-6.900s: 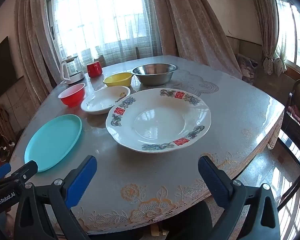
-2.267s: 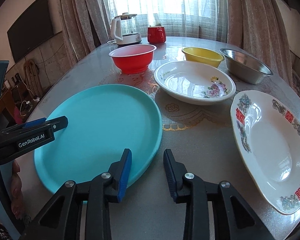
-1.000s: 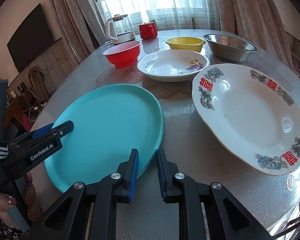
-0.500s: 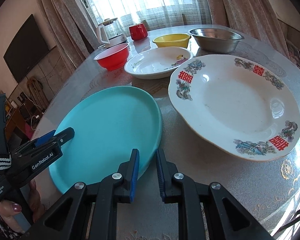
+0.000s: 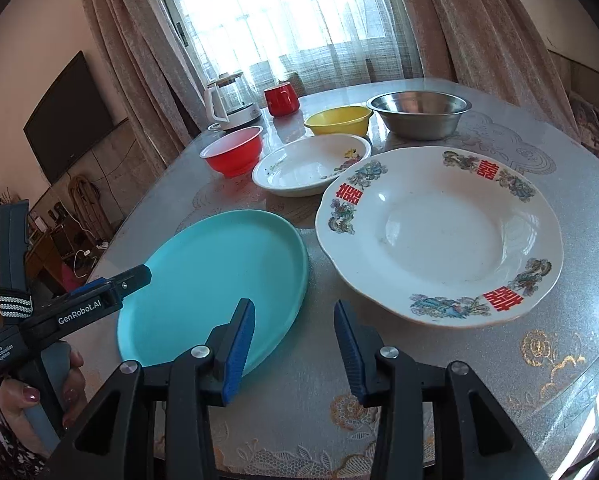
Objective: Organize plates and bowls
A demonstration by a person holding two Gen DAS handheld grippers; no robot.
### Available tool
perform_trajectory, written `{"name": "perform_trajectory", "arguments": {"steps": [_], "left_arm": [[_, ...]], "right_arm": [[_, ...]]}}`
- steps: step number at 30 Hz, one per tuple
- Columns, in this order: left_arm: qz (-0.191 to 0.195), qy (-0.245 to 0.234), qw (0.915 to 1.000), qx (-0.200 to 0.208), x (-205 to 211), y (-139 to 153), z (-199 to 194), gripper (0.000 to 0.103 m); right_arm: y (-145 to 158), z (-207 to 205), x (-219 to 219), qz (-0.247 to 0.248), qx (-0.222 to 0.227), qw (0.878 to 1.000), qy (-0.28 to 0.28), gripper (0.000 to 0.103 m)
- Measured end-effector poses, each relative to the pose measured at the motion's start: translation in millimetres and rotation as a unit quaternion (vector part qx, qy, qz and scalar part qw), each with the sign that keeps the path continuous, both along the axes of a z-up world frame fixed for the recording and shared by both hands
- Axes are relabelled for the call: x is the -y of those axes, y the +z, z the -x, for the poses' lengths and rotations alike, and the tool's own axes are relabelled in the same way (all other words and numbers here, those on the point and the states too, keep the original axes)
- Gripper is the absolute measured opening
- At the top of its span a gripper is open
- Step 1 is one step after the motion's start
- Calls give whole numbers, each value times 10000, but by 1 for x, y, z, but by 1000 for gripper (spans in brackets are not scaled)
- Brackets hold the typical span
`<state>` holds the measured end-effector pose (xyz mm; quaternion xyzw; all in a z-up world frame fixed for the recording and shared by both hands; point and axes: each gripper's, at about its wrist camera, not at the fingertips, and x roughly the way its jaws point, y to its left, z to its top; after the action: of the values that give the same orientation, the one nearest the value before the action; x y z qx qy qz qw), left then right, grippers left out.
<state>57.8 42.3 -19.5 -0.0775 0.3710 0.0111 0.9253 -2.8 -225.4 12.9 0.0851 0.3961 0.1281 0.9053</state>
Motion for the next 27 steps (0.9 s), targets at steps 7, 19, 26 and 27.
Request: {"name": "perform_trajectory", "arguments": {"steps": [7,19,26,27], "left_arm": [[382,-327,9985,205,13,16,5,101],[343,-1129,9927,252,60,28,5,101],[194,-1638,9862,162,95,30,-2,101],[199,-1704,9851,155,99,30,-3,101]], "right_arm": [[6,7,11,153,174,9995,-231,57],[19,24,64,-378,304,9944,-938,58],[22,22,104,-274,432,9855,-1617,62],[21,20,108,-232,423,9846,-1678,62]]}}
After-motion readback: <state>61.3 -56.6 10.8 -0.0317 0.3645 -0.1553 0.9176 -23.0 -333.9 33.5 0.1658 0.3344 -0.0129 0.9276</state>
